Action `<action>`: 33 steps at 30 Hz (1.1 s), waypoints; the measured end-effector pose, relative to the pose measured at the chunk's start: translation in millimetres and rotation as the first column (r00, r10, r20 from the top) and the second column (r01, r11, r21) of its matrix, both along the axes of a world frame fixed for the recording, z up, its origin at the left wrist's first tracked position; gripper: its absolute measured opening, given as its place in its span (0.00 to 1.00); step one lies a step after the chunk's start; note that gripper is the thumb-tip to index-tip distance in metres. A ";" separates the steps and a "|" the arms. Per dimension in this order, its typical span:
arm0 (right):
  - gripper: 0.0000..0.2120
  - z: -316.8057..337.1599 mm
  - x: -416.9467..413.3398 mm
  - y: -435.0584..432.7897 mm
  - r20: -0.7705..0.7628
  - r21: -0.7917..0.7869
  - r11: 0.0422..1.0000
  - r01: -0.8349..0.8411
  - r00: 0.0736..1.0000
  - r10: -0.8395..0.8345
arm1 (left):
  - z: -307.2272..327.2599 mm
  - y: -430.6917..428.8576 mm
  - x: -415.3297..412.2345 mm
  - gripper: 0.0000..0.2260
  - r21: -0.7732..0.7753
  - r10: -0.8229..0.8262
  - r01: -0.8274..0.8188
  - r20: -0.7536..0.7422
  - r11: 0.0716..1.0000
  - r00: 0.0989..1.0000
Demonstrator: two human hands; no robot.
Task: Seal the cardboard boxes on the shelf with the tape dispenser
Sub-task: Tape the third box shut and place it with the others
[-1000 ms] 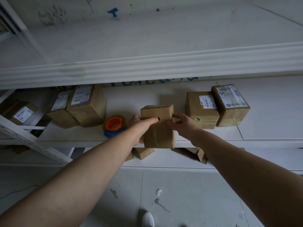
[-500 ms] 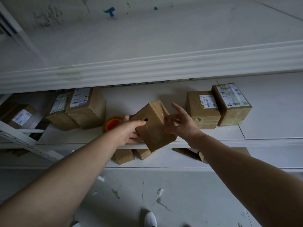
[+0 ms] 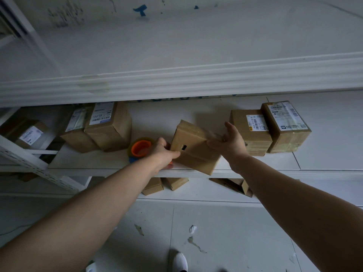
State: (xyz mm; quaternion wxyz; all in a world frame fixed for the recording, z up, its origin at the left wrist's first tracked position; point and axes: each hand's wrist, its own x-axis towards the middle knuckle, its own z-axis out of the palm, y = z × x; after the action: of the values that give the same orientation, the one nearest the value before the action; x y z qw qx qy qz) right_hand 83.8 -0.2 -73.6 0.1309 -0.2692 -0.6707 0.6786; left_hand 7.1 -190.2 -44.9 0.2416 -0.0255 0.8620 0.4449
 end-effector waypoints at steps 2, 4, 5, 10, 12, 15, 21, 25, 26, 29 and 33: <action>0.50 -0.2 -2.1 1.4 -0.020 -0.058 0.997 -0.051 0.999 0.050 | -1.5 -1.0 -1.2 0.18 -0.023 -0.022 0.022 0.005 0.999 1.000; 0.51 -0.6 -4.7 3.9 -0.006 0.042 0.990 -0.132 0.991 0.132 | -2.1 -2.2 -3.5 0.25 -0.069 -0.038 0.039 0.019 0.997 0.999; 0.47 1.1 -6.3 4.7 0.023 0.155 0.972 -0.174 0.985 0.172 | -2.6 -2.2 -4.6 0.27 -0.100 -0.056 0.057 0.021 0.993 0.998; 0.18 18.6 -8.2 -3.4 0.230 0.688 0.624 -0.370 0.927 0.297 | -5.2 9.6 -2.4 0.18 -0.137 -0.197 0.210 0.096 0.968 0.976; 0.25 14.2 -7.6 -9.8 0.370 0.718 0.526 -0.456 0.890 0.266 | -10.3 15.2 3.1 0.16 -0.111 -0.250 0.268 0.154 0.957 0.956; 0.26 12.3 -8.3 -10.1 0.391 0.724 0.521 -0.452 0.891 0.230 | -15.1 11.7 3.6 0.17 -0.093 -0.292 0.317 0.212 0.944 0.933; 0.33 13.8 -19.9 1.0 0.353 0.683 0.577 -0.449 0.894 0.277 | -6.3 -18.7 -36.7 0.06 -0.446 -0.359 0.319 -0.004 0.836 0.934; 0.36 14.0 -21.6 -13.3 0.386 0.737 0.482 -0.473 0.881 0.274 | -7.5 -42.0 -58.4 0.06 -0.597 -0.383 0.169 -0.251 0.784 0.889; 0.36 15.8 -19.4 -17.2 0.395 0.752 0.463 -0.469 0.883 0.253 | -8.6 -45.0 -59.9 0.09 -0.649 -0.423 0.161 -0.270 0.744 0.865; 0.36 15.8 -15.3 -25.3 0.409 0.733 0.513 -0.448 0.892 0.194 | -12.5 -44.4 -58.7 0.19 -0.793 -0.581 0.260 -0.141 0.551 0.802; 0.34 15.4 -25.3 -19.4 0.414 0.698 0.546 -0.463 0.883 0.220 | -21.9 -39.2 -59.6 0.23 -0.849 -0.667 0.349 -0.005 0.397 0.745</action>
State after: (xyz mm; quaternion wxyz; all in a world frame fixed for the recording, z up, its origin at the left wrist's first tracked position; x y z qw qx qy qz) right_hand 58.5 -19.6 -58.2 0.0028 -0.1403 -0.9479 0.2862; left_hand -52.6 -229.4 -66.8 0.1731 0.2156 0.9561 -0.0973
